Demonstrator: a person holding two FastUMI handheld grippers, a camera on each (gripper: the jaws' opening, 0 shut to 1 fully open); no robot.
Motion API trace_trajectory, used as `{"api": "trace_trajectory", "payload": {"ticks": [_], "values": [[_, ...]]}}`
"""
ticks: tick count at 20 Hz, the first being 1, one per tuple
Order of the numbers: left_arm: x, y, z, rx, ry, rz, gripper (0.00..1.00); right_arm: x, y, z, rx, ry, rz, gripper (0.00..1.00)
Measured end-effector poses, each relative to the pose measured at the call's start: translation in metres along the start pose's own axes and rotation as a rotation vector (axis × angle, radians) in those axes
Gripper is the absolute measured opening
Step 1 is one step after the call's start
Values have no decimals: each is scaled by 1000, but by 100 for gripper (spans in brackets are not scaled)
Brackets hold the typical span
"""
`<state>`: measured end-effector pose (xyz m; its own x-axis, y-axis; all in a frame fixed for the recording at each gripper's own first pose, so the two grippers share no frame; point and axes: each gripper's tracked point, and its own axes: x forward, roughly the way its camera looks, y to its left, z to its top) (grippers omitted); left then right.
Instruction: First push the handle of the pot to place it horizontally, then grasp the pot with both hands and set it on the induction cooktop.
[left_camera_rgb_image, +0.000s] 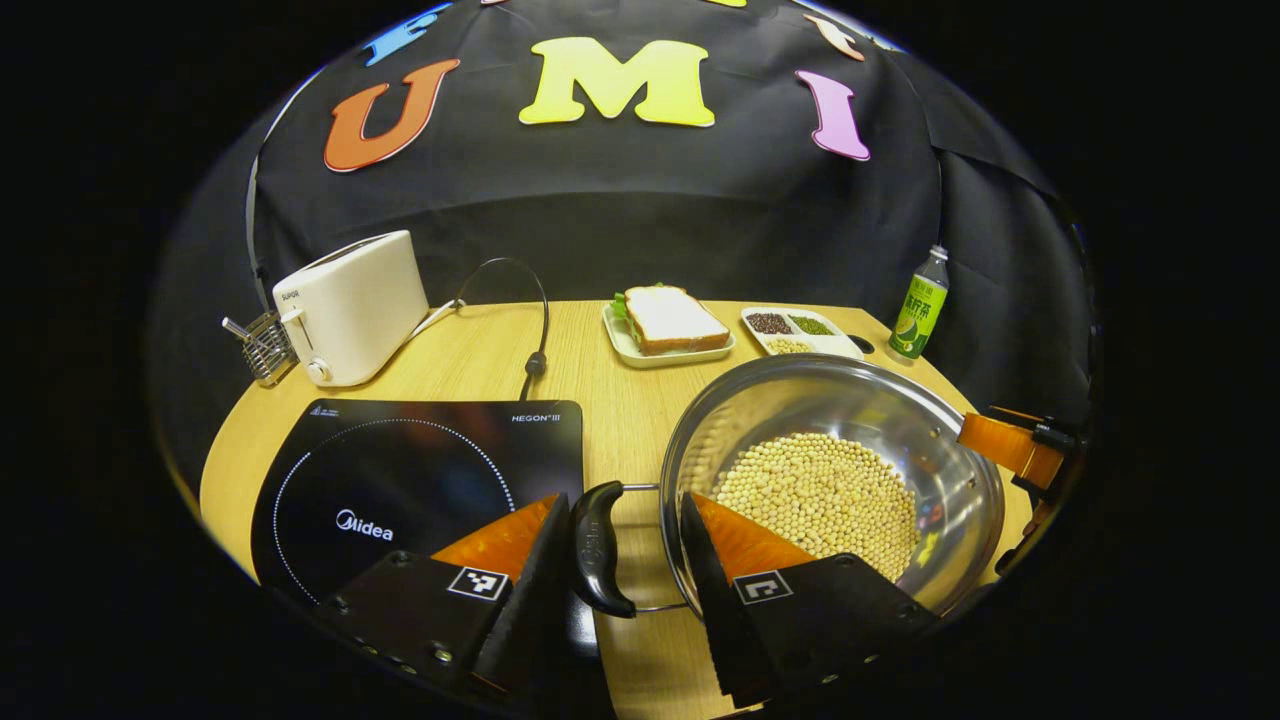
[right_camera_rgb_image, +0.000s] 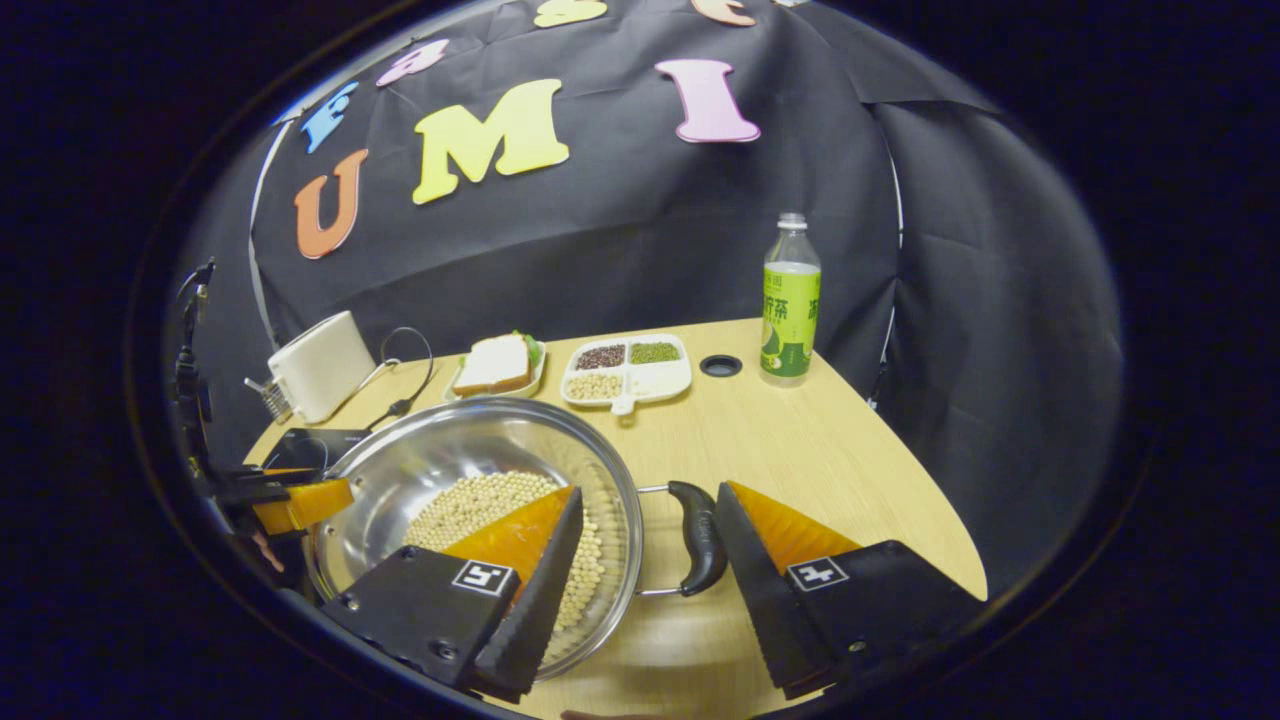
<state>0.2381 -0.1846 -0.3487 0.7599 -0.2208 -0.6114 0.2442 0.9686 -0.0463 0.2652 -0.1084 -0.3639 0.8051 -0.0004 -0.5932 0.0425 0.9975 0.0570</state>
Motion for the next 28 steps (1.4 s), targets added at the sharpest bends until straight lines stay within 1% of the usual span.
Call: {"api": "trace_trajectory", "payload": {"ticks": [2, 5, 6, 7, 8, 10, 11, 13, 14, 16, 17, 18, 20, 23, 25, 27, 28], "values": [[0, 0, 0, 12, -5, 7, 67, 5, -16, -16, 2, 52, -66, 85], [-1, -1, -1, 7, -5, 5, 67, 12, -7, -34, 36, 116, -21, 85], [-1, 1, 0, -3, -7, 14, 67, 13, -10, -35, 29, 119, -27, 78], [-1, 1, -1, -13, -6, 11, 66, 15, -13, -33, 26, 109, -32, 78], [-1, 1, -1, -18, -7, 10, 64, 12, -8, -30, 31, 105, -17, 77], [-2, 2, -2, -14, -8, 15, 61, 16, -9, -30, 32, 95, -19, 69], [-2, 2, -2, -10, -9, 19, 61, 15, -9, -29, 32, 93, -18, 67], [-3, 1, -2, -3, -9, 23, 61, 16, -9, -29, 33, 89, -20, 67], [-4, 2, -1, -3, -10, 24, 61, 15, -8, -29, 31, 88, -20, 69], [-3, 1, -1, 1, -11, 23, 61, 15, -8, -29, 39, 86, -19, 69], [-7, 1, -1, 0, -11, 18, 51, 14, -9, -30, 46, 86, -25, 68], [-2, 0, -2, -2, -12, 14, 59, 11, -9, -31, 47, 86, -32, 65], [-3, -3, -1, 11, -21, 10, 58, 7, -10, -33, 43, 86, -51, 64], [-13, -4, -4, 39, -19, 16, 57, -7, -11, -37, 76, 103, -63, 61], [-29, -3, 2, 29, -34, 14, 55, -19, -8, -31, 86, 82, -56, 59], [-47, 0, 12, 39, -64, 17, 55, -38, -3, -28, 91, 67, -51, 59], [-55, 3, 14, 39, -67, 18, 53, -48, 1, -26, 94, 63, -49, 58]]}}
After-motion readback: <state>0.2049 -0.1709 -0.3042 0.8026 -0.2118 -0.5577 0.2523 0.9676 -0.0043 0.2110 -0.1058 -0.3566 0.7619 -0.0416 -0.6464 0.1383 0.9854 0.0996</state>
